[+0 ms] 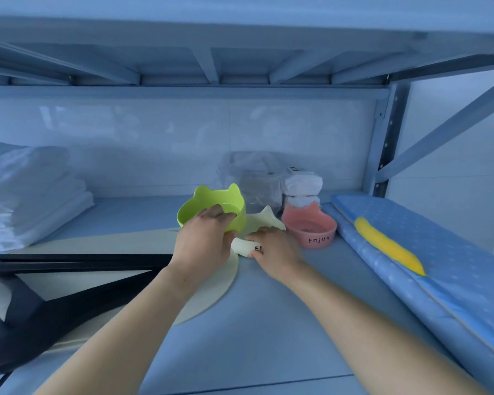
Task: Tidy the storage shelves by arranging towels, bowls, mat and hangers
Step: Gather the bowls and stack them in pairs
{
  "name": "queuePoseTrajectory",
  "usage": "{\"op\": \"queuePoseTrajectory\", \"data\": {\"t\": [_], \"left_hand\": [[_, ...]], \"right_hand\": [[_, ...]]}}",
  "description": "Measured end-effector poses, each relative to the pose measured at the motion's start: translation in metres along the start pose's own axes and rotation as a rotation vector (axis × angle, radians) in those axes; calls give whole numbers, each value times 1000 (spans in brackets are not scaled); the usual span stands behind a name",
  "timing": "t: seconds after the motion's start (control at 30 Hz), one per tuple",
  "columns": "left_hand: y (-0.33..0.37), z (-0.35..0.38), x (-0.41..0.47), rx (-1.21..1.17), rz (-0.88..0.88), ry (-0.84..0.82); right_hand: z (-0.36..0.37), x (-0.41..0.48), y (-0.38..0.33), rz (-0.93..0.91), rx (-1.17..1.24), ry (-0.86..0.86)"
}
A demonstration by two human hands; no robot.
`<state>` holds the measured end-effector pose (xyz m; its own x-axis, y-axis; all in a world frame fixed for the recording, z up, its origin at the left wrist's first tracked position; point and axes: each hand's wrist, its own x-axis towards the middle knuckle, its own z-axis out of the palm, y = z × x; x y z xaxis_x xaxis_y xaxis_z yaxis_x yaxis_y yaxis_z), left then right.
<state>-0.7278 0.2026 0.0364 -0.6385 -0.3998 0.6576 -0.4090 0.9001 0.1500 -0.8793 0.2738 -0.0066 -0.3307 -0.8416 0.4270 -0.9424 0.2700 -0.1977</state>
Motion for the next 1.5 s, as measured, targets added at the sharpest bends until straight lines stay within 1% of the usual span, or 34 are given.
{"op": "queuePoseTrajectory", "data": {"t": [0.1,0.17,0.23,0.27,0.37,0.5,0.63,0.77,0.9,1.03,1.13,1.5], "left_hand": [[5,8,-2,3,17,45],[7,14,-6,10,50,57],[9,18,-11,16,81,46],[10,19,-14,15,95,38],[12,21,-18,21,130,20],[12,23,-19,27,163,26],[11,24,-20,18,177,18],[10,23,-20,13,176,24],[10,24,-21,14,170,28],[11,23,-21,1,164,37],[12,23,-22,4,161,37],[10,23,-23,-21,151,45]], "right_hand": [[4,-7,5,-38,102,25],[1,-10,13,-72,178,106],[-4,-10,23,-47,204,178],[-7,-10,28,-10,210,180],[-12,-8,43,97,165,90],[-14,-8,52,176,75,10],[-13,-5,55,267,73,12],[-14,-4,58,281,42,46],[-17,-7,59,294,63,53],[-18,-10,59,228,132,56],[-14,-11,55,255,80,11],[-10,-15,42,318,-37,27]]}}
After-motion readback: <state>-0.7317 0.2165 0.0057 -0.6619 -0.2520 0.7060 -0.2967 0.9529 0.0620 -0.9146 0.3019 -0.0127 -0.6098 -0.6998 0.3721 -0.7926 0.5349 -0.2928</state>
